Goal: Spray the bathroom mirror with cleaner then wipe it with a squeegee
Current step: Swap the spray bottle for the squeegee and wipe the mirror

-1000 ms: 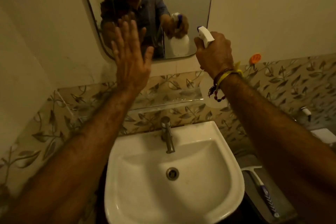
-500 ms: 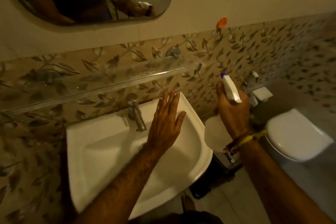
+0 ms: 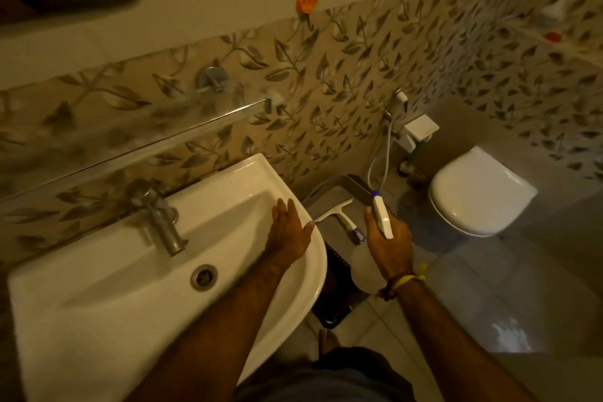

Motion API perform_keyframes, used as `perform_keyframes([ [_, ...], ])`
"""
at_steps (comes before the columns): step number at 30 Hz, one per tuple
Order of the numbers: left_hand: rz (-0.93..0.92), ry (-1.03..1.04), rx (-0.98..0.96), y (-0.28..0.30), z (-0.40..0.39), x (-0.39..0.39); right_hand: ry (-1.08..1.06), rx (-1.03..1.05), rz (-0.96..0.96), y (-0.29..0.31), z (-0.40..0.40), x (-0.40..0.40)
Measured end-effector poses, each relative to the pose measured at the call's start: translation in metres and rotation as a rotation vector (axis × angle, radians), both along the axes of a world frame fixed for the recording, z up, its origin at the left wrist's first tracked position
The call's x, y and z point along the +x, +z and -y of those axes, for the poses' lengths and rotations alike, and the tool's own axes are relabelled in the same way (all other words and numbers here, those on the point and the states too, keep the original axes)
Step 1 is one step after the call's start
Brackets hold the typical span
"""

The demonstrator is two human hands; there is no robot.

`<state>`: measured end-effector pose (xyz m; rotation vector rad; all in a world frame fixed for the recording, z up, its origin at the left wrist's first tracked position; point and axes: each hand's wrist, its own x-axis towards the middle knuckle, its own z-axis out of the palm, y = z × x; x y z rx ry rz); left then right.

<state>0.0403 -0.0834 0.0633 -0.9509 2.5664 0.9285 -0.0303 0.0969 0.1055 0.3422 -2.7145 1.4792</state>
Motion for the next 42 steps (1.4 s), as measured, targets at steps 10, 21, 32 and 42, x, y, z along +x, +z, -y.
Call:
perform_keyframes([
  [10, 0.181, 0.456, -0.236, -0.042, -0.042, -0.082, 0.142, 0.132, 0.187, -0.087, -0.007, -0.090],
  [21, 0.042, 0.470, -0.320, -0.061, -0.048, -0.080, 0.301, 0.174, 0.209, -0.182, 0.062, -0.146],
  [32, 0.018, 0.514, -0.286, -0.054, -0.047, -0.080, 0.431, 0.289, 0.355, -0.202, 0.065, -0.142],
  [42, -0.036, 0.552, -0.319, -0.053, -0.049, -0.077, 0.249, 0.559, 0.525, -0.207, 0.028, -0.151],
])
